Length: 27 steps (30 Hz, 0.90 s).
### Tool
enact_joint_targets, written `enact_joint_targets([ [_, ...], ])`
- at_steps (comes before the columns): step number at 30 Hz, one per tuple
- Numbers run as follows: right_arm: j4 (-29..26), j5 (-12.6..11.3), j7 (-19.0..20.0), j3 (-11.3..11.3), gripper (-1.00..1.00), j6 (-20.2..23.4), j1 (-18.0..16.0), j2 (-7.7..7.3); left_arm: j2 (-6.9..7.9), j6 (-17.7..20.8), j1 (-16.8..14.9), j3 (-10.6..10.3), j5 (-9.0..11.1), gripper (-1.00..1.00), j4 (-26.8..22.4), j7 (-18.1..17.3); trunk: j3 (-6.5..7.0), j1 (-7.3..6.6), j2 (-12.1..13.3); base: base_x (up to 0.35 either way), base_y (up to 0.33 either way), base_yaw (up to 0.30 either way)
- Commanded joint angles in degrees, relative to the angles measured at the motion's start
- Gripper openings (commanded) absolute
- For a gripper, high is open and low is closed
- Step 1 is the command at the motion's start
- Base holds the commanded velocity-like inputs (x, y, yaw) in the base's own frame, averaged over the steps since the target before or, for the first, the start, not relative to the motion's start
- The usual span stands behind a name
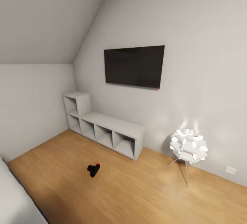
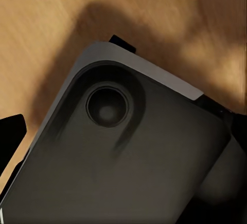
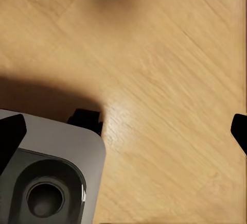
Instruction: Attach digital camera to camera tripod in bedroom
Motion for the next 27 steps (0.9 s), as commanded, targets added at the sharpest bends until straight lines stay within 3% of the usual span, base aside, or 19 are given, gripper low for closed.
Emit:
enact_joint_targets([
  [1, 0.16, 0.45, 0.13, -0.49, 1.00, -0.32, -0.07, -0.03, -0.04, -0.12, -0.03, 0.45, -0.36, 1.00, 0.00, 0.16, -0.06, 0.03, -0.03, 0.322, 0.000, 0.000],
  [27, 0.25, 0.44, 0.13, -0.49, 1.00, -0.23, -0.07, -0.03, -0.10, -0.04, -0.03, 0.36, -0.44, 1.00, 0.09, 0.22, -0.06, 0.03, -0.03, 0.322, 0.000, 0.000],
])
